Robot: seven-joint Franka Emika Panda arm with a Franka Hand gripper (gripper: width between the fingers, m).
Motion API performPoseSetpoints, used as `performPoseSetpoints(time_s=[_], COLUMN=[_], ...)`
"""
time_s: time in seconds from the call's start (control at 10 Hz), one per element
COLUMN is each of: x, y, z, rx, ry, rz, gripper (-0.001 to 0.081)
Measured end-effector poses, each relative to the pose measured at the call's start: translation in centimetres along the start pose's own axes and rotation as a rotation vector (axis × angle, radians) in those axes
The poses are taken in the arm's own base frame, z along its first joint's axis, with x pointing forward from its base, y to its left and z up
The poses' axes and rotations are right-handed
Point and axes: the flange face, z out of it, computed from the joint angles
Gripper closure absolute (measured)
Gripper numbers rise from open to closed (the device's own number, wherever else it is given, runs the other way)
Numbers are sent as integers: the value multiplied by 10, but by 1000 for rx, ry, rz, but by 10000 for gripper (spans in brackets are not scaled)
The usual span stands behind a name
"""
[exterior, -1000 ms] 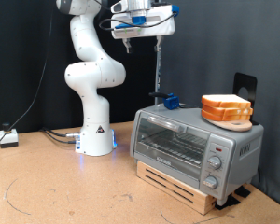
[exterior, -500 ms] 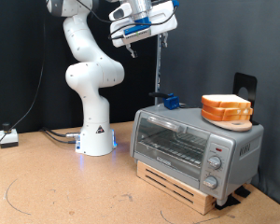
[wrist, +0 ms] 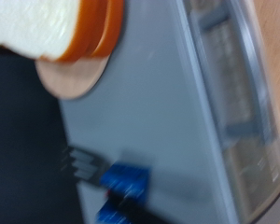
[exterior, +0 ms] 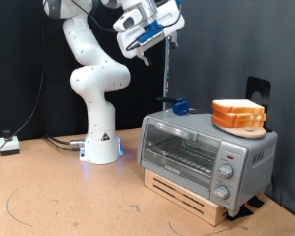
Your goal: Make a piece of toast with the oven
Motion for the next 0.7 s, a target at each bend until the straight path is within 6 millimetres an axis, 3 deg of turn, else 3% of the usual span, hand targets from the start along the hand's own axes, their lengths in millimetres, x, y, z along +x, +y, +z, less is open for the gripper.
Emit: performPoseSetpoints(time_s=[0.4, 0.7], x=[2, 17], y=[9, 29], z=[12, 27], rx=[-50, -79], ry=[-54, -47], rz=[-27, -21], gripper=[-3, -3])
